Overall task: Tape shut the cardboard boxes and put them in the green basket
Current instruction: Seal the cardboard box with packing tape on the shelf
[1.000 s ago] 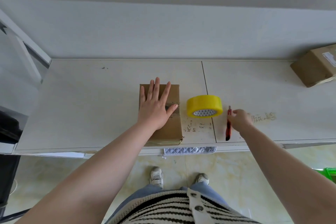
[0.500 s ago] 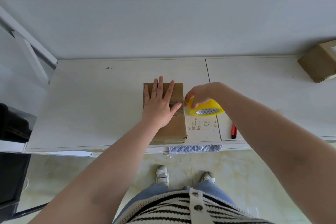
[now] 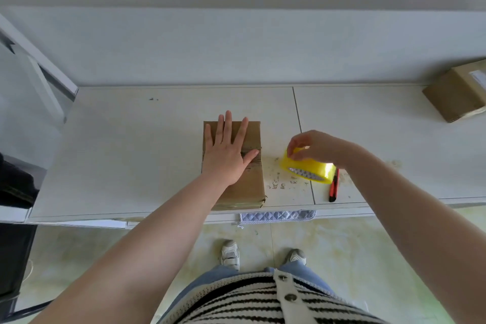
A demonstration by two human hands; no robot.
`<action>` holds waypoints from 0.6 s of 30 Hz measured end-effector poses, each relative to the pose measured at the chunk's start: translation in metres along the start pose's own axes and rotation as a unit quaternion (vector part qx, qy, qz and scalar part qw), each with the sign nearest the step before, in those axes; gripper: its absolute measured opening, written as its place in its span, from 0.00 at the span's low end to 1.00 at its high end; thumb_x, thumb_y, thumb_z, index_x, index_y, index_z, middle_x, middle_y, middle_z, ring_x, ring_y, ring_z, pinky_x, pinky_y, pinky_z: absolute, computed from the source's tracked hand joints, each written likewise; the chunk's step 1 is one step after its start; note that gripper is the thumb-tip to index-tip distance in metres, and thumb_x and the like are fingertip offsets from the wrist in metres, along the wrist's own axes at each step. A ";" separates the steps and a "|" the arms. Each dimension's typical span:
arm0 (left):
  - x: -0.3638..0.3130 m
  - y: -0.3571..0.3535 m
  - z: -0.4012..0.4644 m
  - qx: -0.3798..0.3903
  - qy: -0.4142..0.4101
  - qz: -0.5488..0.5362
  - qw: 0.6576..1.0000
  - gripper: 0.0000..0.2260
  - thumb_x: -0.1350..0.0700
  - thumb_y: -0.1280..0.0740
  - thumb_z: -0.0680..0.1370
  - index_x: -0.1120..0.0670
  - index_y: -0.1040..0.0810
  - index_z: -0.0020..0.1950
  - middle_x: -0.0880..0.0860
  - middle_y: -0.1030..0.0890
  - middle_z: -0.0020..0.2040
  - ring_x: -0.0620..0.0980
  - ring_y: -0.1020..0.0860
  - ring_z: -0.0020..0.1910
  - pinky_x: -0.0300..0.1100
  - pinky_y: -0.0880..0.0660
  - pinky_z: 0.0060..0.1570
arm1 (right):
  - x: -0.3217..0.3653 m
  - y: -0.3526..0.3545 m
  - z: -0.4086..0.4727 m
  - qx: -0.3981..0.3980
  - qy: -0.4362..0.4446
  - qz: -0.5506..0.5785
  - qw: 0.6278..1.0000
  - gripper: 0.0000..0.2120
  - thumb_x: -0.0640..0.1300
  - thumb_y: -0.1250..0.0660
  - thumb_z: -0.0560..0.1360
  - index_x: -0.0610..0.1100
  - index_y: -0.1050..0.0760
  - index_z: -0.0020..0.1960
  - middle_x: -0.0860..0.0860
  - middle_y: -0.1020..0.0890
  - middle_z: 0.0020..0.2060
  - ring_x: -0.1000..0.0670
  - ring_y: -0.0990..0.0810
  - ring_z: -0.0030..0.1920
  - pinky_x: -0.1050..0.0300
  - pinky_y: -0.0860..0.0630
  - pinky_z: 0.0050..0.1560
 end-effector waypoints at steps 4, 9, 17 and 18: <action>-0.030 0.028 -0.009 -0.023 -0.015 -0.043 0.999 0.34 0.39 0.49 0.82 0.49 0.63 0.80 0.62 0.65 0.78 0.60 0.63 0.78 0.61 0.61 0.74 | -0.016 0.003 -0.037 -0.119 -0.021 0.191 0.974 0.06 0.39 0.33 0.77 0.47 0.19 0.49 0.48 0.19 0.49 0.45 0.23 0.46 0.51 0.26 0.48; -0.077 0.063 -0.031 -0.053 -0.036 -0.479 0.875 0.16 0.50 0.26 0.74 0.53 0.21 0.59 0.49 0.20 0.57 0.47 0.23 0.58 0.47 0.24 0.58 | 0.009 -0.012 -0.062 -0.178 0.050 0.323 0.928 0.16 0.31 0.40 0.76 0.48 0.19 0.48 0.42 0.18 0.51 0.43 0.21 0.49 0.44 0.25 0.54; -0.067 0.074 -0.029 -0.066 0.130 -0.650 0.746 0.11 0.61 0.22 0.70 0.52 0.17 0.49 0.42 0.18 0.49 0.41 0.19 0.54 0.34 0.24 0.53 | 0.030 -0.018 -0.067 -0.250 0.094 0.284 0.921 0.17 0.34 0.41 0.77 0.54 0.22 0.50 0.53 0.18 0.48 0.41 0.21 0.51 0.48 0.24 0.48; -0.068 0.075 -0.031 -0.068 0.142 -0.655 0.739 0.10 0.62 0.22 0.70 0.53 0.17 0.48 0.41 0.18 0.48 0.40 0.19 0.53 0.34 0.24 0.52 | 0.032 -0.017 -0.068 -0.250 0.103 0.274 0.923 0.17 0.34 0.41 0.77 0.54 0.22 0.51 0.51 0.18 0.48 0.38 0.21 0.48 0.45 0.23 0.47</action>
Point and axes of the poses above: each hand's wrist, its own z-axis towards the middle knuckle, its own y-axis out of the back of the hand, x = y × z, the point moved 5 cm from there along z, towards the middle knuckle
